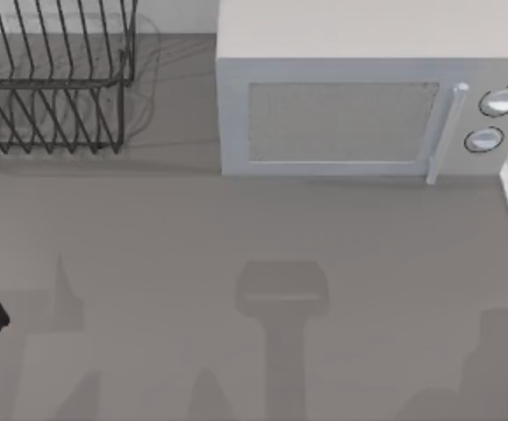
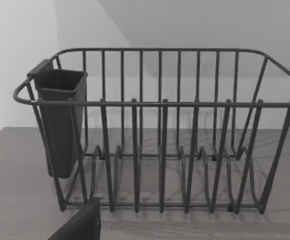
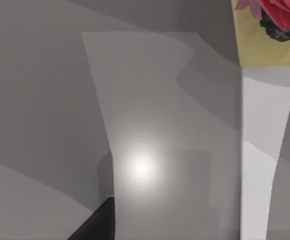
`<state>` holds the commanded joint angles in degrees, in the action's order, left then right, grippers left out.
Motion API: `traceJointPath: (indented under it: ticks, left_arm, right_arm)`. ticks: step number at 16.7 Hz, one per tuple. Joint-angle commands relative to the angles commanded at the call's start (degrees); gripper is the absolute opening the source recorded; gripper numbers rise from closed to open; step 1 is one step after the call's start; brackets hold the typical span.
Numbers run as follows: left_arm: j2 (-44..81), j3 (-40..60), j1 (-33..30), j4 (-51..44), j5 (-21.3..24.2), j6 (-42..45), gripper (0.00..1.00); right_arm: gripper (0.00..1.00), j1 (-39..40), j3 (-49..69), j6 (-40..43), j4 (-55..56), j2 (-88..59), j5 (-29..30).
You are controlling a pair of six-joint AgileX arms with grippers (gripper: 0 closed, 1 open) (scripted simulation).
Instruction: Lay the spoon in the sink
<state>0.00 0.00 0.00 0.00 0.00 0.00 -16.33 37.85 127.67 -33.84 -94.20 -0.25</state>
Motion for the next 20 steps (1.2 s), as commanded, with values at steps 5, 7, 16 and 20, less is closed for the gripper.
traceJointPath:
  ticks: [5, 7, 16, 20]
  left_arm:
    - [0.0, 0.0, 0.0, 0.0, 0.0, 0.0, 1.0]
    - [0.0, 0.0, 0.0, 0.0, 0.0, 0.0, 1.0]
    - [0.0, 0.0, 0.0, 0.0, 0.0, 0.0, 1.0]
    - [0.0, 0.0, 0.0, 0.0, 0.0, 0.0, 1.0]
  right_arm:
    - [0.02, 0.0, 0.0, 0.0, 0.0, 0.0, 0.0]
    - [0.0, 0.0, 0.0, 0.0, 0.0, 0.0, 0.0]
    - [0.0, 0.43, 2.69, -1.83, -5.68, 4.48, 1.88]
    - [0.0, 0.36, 8.13, -1.28, -14.5, 7.51, 1.91]
